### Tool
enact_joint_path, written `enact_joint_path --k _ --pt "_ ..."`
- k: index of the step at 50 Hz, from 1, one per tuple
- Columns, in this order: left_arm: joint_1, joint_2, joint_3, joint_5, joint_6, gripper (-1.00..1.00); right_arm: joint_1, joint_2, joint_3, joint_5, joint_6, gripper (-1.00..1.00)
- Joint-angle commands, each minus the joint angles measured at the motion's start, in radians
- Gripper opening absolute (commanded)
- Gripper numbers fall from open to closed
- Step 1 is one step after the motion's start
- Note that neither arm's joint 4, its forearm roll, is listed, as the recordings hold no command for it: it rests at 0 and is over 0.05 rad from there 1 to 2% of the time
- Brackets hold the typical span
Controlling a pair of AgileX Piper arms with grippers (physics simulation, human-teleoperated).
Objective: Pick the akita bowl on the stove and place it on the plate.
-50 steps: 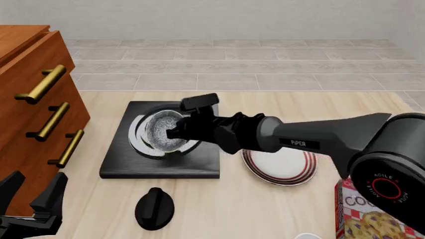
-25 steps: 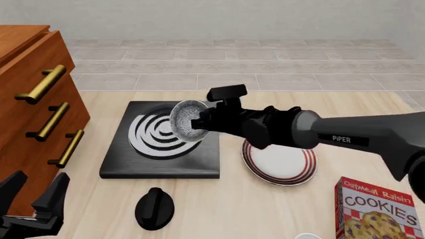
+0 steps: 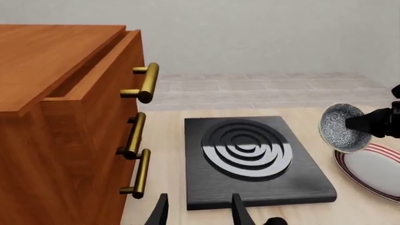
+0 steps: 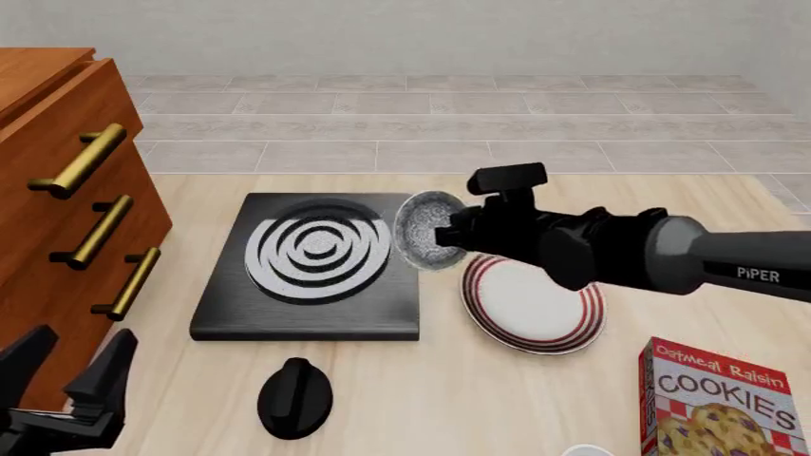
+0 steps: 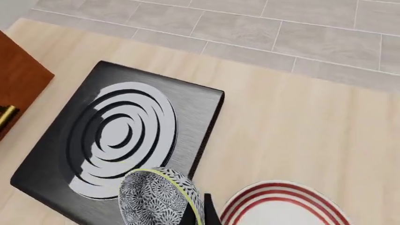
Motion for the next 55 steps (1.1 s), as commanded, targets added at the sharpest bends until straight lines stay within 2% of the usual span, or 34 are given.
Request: enact_joint_path --k 1,5,12,15,19,24,37,55 --pt "-0.002 0.021 0.0 -0.013 0.0 1.0 -0.074 -0.058 0.122 -0.033 -0.011 -1.0" --pt "-0.007 0.031 0.0 -0.019 0.001 1.0 -0.1 -0.076 0.167 -0.045 -0.01 -1.0" --pt "-0.012 0.045 0.0 -0.027 0.005 1.0 -0.147 -0.103 0.238 -0.072 0.025 -1.0" --pt "-0.021 0.043 0.0 -0.026 0.008 1.0 -0.17 -0.105 0.257 -0.083 0.019 -1.0" --pt "-0.024 0.042 0.0 -0.025 0.007 1.0 -0.188 -0.101 0.284 -0.109 0.046 -1.0" --pt "-0.026 0.042 0.0 -0.026 0.007 1.0 -0.227 -0.084 0.316 -0.131 0.042 -1.0" --pt "-0.03 0.046 0.0 -0.028 0.004 1.0 -0.265 -0.029 0.335 -0.171 0.066 -1.0" --pt "-0.025 0.052 0.0 -0.031 0.0 1.0 -0.282 0.038 0.338 -0.199 0.063 -1.0"
